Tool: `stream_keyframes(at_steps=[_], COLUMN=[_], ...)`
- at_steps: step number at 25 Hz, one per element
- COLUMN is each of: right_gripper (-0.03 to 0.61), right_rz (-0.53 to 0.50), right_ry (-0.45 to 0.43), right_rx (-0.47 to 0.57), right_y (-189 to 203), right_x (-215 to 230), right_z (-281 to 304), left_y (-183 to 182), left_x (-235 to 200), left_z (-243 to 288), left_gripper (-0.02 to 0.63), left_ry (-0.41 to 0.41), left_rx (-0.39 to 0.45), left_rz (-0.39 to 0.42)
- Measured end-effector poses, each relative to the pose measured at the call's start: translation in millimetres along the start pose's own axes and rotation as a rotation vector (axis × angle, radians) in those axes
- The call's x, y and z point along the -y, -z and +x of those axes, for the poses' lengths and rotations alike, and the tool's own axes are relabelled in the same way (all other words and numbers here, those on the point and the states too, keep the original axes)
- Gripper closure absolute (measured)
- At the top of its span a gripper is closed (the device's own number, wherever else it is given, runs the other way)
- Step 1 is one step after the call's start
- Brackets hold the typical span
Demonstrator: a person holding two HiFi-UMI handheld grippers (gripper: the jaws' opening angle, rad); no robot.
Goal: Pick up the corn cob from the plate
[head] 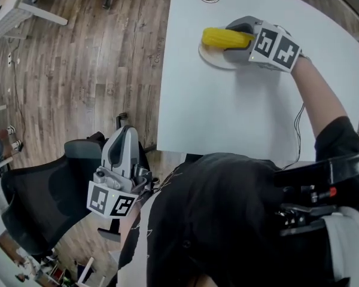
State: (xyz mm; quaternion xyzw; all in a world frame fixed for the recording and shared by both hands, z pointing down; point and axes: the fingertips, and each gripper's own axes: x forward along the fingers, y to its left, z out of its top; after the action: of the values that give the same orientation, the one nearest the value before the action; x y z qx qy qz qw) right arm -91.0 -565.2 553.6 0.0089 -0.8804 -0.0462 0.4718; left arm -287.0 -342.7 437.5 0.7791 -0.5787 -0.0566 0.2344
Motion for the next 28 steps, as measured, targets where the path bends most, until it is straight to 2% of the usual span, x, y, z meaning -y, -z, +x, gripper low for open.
stream_keyframes(at_steps=[3, 7, 10, 14, 21, 24, 28], right_gripper=[0.327, 0.327, 0.327, 0.327, 0.327, 0.327, 0.327], right_rz=[0.023, 0.010, 0.036, 0.107, 0.272, 0.385, 0.531], right_ry=[0.047, 0.162, 0.249, 0.300, 0.262, 0.221, 0.140], right_rx=[0.039, 0.105, 0.201, 0.340, 0.545, 0.612, 0.761], right_y=[-1, -3, -6, -21, -37, -29, -17], right_x=[5, 8, 9, -4, -35, -59, -111], right_z=[-7, -22, -38, -83, -171, -207, -251], left_y=[0, 2, 9, 12, -14, -16, 0], left_x=[22, 51, 75, 110, 163, 186, 224], left_z=[-18, -52, -73, -98, -122, -124, -128], left_gripper=[0.600, 0.600, 0.600, 0.601, 0.600, 0.600, 0.600], left_ry=[-0.032, -0.081, -0.097, -0.140, -0.175, -0.159, -0.108], left_rx=[0.039, 0.105, 0.140, 0.147, 0.287, 0.281, 0.244], left_rz=[0.019, 0.032, 0.040, 0.080, 0.125, 0.139, 0.177])
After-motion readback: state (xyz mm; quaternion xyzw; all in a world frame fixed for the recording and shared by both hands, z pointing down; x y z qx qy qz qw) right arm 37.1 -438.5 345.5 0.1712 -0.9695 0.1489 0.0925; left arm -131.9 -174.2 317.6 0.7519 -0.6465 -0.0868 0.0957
